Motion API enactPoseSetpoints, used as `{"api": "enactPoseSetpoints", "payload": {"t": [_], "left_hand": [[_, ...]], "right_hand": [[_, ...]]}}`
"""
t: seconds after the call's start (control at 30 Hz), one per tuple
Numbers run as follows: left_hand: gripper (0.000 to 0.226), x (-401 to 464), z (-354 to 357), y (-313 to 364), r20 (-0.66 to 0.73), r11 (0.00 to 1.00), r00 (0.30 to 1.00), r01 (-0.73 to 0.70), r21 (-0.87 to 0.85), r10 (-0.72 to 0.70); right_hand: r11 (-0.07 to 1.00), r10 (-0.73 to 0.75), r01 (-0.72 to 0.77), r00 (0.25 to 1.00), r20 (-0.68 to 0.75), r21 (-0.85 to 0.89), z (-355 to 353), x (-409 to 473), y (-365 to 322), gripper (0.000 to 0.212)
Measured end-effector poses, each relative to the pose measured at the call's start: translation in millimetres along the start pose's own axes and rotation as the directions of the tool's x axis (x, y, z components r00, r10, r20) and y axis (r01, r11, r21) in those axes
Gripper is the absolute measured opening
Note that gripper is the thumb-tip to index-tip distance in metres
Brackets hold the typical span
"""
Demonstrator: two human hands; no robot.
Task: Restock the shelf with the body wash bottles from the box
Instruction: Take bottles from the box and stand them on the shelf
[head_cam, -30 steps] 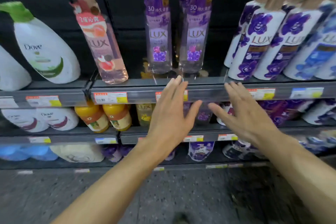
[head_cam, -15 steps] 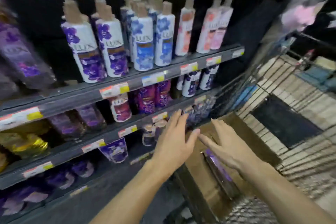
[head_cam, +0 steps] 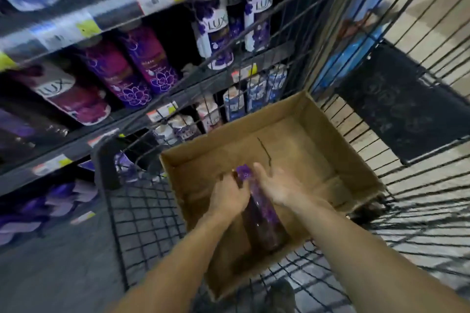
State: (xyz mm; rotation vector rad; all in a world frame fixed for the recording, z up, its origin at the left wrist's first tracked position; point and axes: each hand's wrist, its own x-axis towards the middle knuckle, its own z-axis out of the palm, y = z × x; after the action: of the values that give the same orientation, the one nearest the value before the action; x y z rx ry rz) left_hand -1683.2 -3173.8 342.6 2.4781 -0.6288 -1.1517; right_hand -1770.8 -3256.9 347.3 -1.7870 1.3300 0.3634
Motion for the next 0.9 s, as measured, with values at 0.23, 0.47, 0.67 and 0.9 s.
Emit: {"api": "enactPoseSetpoints", "payload": {"t": [0.23,0.47,0.67,0.9], "left_hand": [[0.056,36.7,22.1,-12.8,0.07,0.974,0.98,0.195,-0.113,-0.188],[0.017,39.3,61.8,-20.0,0.076,0.894,0.966,0.257,-0.368,-0.246],[0.048,36.7,69.4,-19.0,0.119,0.878,0.962,0.273,-0.394,-0.246],[0.055,53.6,29.3,-8.7,0.028,0.861,0.991,0.128,-0.493,-0.131]], "right_hand": [[0.996,0.082,-0.075,0.966,0.246,-0.038,25.9,27.7,32.7,0.037],[0.965,0.121,-0.207,0.896,0.427,0.162,32.4,42.9,70.8,0.02],[0.98,0.087,-0.14,0.941,0.327,0.144,44.1,33.4,75.9,0.041],[0.968,0.002,-0.015,0.999,0.05,0.252,51.3,41.7,47.1,0.058]]}}
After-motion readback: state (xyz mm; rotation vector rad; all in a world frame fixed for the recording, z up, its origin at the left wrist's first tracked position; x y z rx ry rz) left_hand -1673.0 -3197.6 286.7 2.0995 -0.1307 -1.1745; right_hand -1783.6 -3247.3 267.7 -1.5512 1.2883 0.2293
